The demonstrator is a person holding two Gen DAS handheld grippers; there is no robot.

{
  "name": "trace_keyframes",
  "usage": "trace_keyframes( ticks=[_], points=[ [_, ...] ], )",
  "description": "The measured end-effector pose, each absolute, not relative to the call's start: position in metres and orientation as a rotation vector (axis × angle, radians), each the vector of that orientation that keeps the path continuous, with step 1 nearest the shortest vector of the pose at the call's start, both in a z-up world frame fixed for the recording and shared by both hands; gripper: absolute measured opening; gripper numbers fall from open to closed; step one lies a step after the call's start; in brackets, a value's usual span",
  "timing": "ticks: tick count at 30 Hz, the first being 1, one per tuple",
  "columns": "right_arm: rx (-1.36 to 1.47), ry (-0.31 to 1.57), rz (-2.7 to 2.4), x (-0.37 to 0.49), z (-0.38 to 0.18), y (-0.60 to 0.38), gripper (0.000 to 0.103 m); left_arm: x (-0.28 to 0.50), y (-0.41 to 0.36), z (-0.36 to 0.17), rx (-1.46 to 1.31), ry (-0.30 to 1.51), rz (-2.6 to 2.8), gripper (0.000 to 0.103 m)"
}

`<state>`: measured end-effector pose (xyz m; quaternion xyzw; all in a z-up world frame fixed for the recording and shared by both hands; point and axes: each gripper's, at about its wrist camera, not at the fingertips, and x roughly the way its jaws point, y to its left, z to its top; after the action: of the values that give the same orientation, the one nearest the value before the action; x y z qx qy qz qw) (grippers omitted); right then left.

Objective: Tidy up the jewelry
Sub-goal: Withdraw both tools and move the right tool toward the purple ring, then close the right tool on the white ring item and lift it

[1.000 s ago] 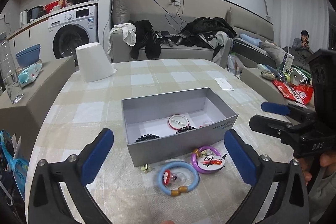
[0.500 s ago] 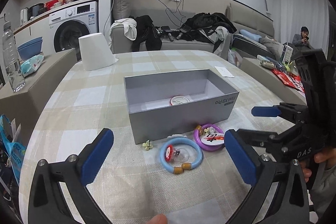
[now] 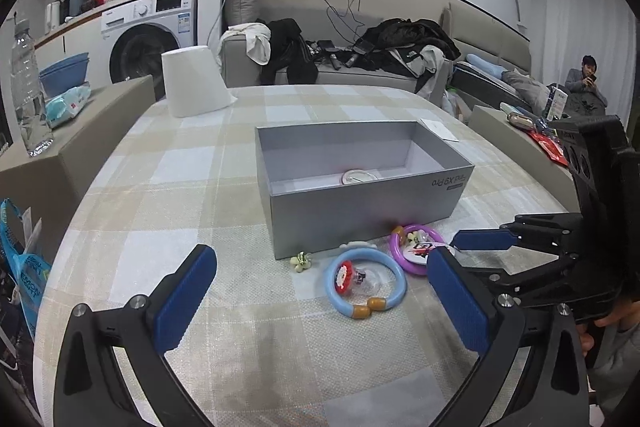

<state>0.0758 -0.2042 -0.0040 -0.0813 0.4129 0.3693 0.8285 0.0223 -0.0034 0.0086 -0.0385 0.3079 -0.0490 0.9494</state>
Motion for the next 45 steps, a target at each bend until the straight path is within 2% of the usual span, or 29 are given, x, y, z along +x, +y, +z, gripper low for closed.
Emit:
trace_keyframes(
  ticks=[2,17,22,23,24,37,42,45],
  points=[
    [-0.171,0.873,0.786,0.075,-0.003,-0.204,0.056,0.022,-0.005,0.007,-0.069,0.627,-0.103,0.102],
    [-0.179,0.839,0.796,0.075,0.0,-0.2,0.052,0.025,-0.008,-0.001,-0.073,0.662,-0.118,0.102],
    [-0.207,0.844,0.802,0.072,-0.002,-0.198,0.036,0.026,-0.004,-0.003,-0.105,0.678,-0.121,0.102],
    [-0.208,0.843,0.806,0.071,-0.002,-0.199,0.028,0.026,-0.003,-0.003,-0.109,0.679,-0.122,0.102],
    [-0.204,0.846,0.812,0.071,-0.002,-0.199,0.024,0.026,-0.003,-0.002,-0.111,0.679,-0.122,0.102],
    [-0.135,0.844,0.832,0.071,0.004,-0.219,0.023,0.027,-0.004,-0.004,-0.116,0.683,-0.126,0.102],
    [-0.166,0.839,0.803,0.069,0.002,-0.22,0.03,0.027,-0.004,-0.004,-0.117,0.685,-0.128,0.102],
    [-0.177,0.815,0.773,0.068,0.004,-0.219,0.03,0.027,-0.005,-0.004,-0.116,0.685,-0.128,0.102]
  ],
)
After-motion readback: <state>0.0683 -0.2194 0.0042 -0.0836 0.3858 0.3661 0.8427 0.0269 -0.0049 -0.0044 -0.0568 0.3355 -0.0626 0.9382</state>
